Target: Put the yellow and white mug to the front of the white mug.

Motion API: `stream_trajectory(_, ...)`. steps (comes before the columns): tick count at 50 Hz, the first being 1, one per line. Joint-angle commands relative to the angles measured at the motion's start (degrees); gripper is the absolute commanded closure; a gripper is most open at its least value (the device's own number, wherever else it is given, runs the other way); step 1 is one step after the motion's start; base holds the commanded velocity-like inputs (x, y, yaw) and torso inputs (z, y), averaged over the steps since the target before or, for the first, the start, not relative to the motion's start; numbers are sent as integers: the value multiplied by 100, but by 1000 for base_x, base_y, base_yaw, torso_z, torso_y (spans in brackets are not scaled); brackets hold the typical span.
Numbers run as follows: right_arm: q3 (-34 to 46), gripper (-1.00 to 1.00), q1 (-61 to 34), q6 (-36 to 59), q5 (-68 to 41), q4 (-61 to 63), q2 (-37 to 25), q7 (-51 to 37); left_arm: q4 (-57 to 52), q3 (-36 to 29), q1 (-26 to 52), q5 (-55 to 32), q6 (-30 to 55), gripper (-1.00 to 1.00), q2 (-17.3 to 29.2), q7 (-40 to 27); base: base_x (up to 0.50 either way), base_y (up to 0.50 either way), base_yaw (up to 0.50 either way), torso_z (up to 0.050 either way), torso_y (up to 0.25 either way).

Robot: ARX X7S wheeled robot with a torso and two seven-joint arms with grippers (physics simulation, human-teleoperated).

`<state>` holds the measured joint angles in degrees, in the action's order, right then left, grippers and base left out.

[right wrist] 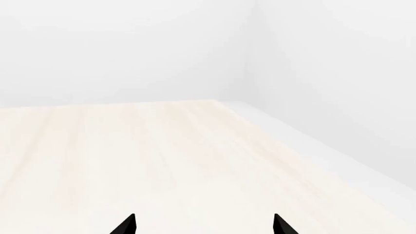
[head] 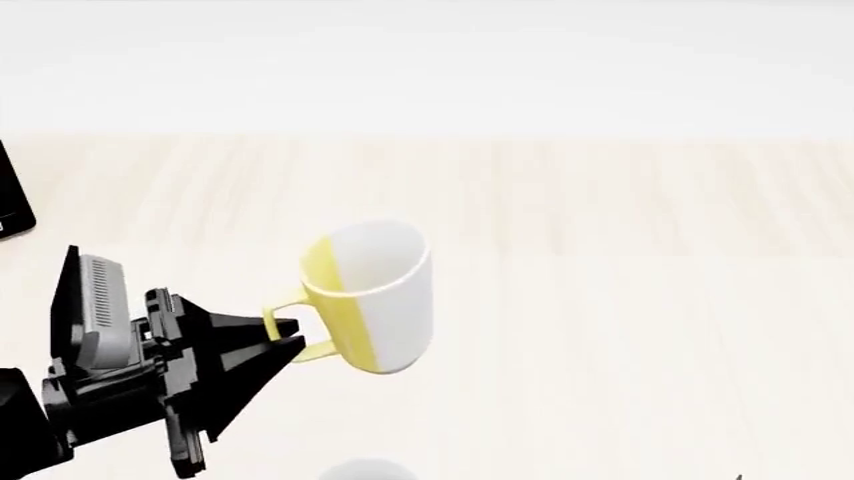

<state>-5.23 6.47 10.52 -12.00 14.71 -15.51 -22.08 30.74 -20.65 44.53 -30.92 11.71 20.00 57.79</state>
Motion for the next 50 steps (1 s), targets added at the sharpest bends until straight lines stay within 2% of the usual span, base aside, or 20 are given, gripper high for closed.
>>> stream_trajectory(1,8,-100,20,-5,-32,31,-19,-16,135,-83,-1,198,-279,100,-115,-123,0,0,0,0,0)
stream_trajectory(19,36,-100,55,-14,-49,82,-57,-44,1178,-269,118,549,-920,100,-396,-24,0,0,0,0,0)
stream_trajectory(24,46,-100,40,-16,-61,56,-66,-43,2062,-344,242,718,-1412,100,-589,158,0,0,0,0,0)
stream_trajectory(43,118,-100,25,-18,-42,37,-94,-74,3628,-376,539,862,-2318,100,-869,546,0,0,0,0,1)
stream_trajectory(46,119,-100,29,-22,-45,40,-100,-80,4283,-388,723,947,-2683,100,-1011,614,0,0,0,0,0)
stream_trajectory(50,123,-100,26,-18,-52,40,-105,-89,4402,-348,707,993,-2734,100,-1037,663,0,0,0,0,0)
